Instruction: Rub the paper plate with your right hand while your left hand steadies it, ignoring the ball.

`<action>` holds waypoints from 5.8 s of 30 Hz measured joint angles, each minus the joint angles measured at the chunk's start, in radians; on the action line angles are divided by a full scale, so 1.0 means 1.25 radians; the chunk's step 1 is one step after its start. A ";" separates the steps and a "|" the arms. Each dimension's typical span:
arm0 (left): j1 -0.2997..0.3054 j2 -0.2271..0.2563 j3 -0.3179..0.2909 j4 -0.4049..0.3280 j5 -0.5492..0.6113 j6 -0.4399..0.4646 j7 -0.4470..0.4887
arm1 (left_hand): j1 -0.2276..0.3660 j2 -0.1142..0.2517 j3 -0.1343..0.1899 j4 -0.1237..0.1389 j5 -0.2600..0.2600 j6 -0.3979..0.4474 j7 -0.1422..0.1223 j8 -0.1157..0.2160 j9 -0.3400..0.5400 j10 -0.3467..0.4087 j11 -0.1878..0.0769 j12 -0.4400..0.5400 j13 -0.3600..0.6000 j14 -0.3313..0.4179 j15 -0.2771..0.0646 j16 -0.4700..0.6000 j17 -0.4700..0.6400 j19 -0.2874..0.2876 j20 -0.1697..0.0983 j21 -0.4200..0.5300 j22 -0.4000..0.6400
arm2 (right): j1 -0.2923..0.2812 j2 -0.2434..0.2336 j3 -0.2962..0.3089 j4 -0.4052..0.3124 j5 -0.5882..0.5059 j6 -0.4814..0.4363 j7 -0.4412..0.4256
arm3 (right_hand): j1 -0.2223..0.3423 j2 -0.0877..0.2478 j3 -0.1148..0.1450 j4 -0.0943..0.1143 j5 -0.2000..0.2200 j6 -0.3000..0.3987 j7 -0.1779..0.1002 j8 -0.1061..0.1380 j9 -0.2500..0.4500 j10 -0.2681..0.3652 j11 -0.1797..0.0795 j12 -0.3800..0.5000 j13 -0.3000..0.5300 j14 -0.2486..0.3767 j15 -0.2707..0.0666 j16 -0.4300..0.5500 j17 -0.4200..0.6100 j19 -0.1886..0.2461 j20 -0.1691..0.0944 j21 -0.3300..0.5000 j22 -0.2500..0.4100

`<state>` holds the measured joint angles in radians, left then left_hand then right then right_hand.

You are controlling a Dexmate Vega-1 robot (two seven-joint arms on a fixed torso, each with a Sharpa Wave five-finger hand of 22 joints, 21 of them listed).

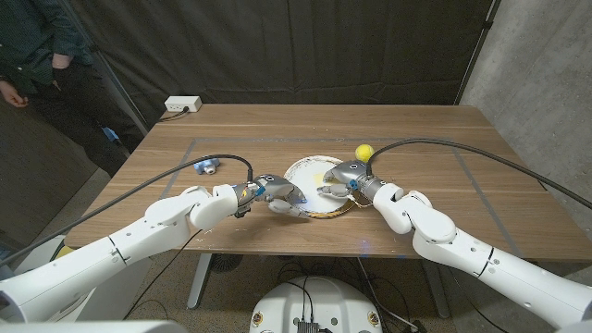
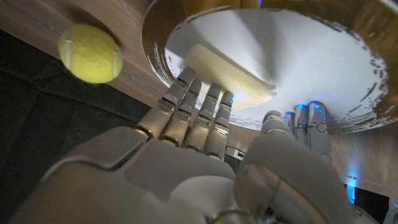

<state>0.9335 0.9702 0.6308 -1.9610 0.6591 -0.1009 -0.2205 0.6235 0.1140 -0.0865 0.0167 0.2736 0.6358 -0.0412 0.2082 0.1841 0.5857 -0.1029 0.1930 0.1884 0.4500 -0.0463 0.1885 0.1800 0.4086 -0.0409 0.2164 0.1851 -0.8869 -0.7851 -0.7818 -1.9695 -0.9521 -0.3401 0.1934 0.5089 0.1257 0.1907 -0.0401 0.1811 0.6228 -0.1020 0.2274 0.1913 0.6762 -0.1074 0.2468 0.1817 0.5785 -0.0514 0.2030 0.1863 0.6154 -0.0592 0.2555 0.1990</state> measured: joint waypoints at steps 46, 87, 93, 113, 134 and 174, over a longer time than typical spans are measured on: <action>-0.038 -0.030 0.021 0.052 -0.041 -0.027 -0.014 | 0.005 0.005 -0.003 0.003 -0.003 0.000 0.000 -0.005 0.000 0.002 0.002 -0.001 0.000 0.000 0.000 0.000 -0.001 0.000 0.000 -0.003 -0.001 | -0.008 -0.023 0.014 -0.040 0.024 0.008 0.042 | -0.017 0.006 0.028 -0.010 -0.003 0.083 -0.028 -0.003 -0.002 0.096 -0.014 0.004 -0.002 0.114 -0.016 0.016 -0.002 0.069 -0.003 0.024 0.007; -0.054 -0.042 0.039 0.051 -0.048 -0.028 -0.039 | 0.005 0.005 -0.003 0.003 -0.006 0.000 0.000 -0.006 0.000 -0.003 0.004 -0.003 0.000 0.000 0.000 0.000 0.001 0.000 0.000 -0.003 -0.003 | 0.113 0.088 -0.070 0.073 -0.042 -0.011 0.091 | -0.034 -0.004 0.029 -0.020 -0.003 0.036 -0.030 -0.026 0.000 0.068 -0.016 -0.022 0.000 0.110 -0.016 -0.003 -0.001 0.057 -0.009 0.020 0.011; -0.049 -0.038 0.036 0.047 -0.050 -0.028 -0.038 | 0.005 0.005 -0.003 0.003 -0.009 0.000 0.000 -0.008 0.000 -0.005 0.004 -0.004 0.000 0.000 0.000 -0.001 0.000 0.000 0.000 -0.004 -0.005 | 0.148 0.119 -0.096 0.095 -0.051 0.000 0.102 | -0.034 -0.004 0.029 -0.020 -0.003 0.030 -0.027 -0.026 0.000 0.064 -0.020 -0.026 0.000 0.109 -0.017 -0.003 -0.001 0.057 -0.009 0.020 0.011; -0.035 -0.035 0.028 0.041 -0.070 -0.004 -0.034 | 0.006 0.005 -0.007 0.007 -0.009 -0.007 0.007 -0.008 0.001 -0.005 0.004 -0.005 0.000 -0.009 0.000 -0.004 0.001 -0.008 -0.002 -0.011 -0.005 | 0.129 0.086 -0.087 0.068 -0.056 -0.042 0.121 | -0.037 -0.001 0.034 -0.025 -0.003 0.042 -0.033 -0.026 -0.003 0.062 -0.021 -0.029 -0.003 0.089 -0.012 -0.012 0.002 0.041 -0.004 0.014 0.014; -0.069 -0.060 0.048 0.069 -0.078 0.002 -0.047 | 0.014 0.013 -0.007 0.007 -0.012 -0.016 0.010 -0.011 0.001 -0.011 0.009 -0.003 0.001 -0.026 0.000 -0.004 0.001 -0.029 0.000 -0.014 -0.001 | 0.002 -0.018 -0.021 -0.047 -0.030 -0.091 0.104 | -0.040 0.002 0.034 -0.025 -0.003 0.060 -0.038 -0.025 -0.002 0.061 -0.023 -0.032 -0.002 0.087 -0.013 -0.012 0.002 0.042 -0.004 0.014 0.013; -0.076 -0.061 0.062 0.060 -0.060 0.008 -0.050 | 0.013 0.012 -0.011 0.011 -0.015 -0.023 0.006 -0.012 0.000 -0.026 0.006 -0.003 0.000 -0.039 0.001 -0.004 -0.001 -0.057 0.000 -0.016 -0.003 | -0.015 -0.002 0.023 -0.047 0.041 -0.068 0.060 | -0.044 0.006 0.046 -0.029 -0.003 0.052 -0.044 -0.026 -0.001 0.039 -0.024 -0.038 0.000 0.056 -0.007 -0.015 0.003 0.019 -0.001 0.008 0.018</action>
<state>0.8389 0.8940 0.7085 -1.8860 0.5846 -0.0909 -0.2825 0.6392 0.1292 -0.1004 0.0306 0.2551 0.6073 -0.0342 0.1928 0.1841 0.5533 -0.0950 0.1894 0.1884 0.4012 -0.0446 0.1838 0.1789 0.3368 -0.0410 0.1968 0.1813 -0.9059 -0.7877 -0.7534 -2.0279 -0.9006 -0.4254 0.2689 0.4534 0.1336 0.2487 -0.0759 0.1779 0.6882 -0.1565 0.1949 0.1904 0.7253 -0.1377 0.1995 0.1812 0.6485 -0.0608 0.1846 0.1906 0.6386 -0.0608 0.2656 0.2212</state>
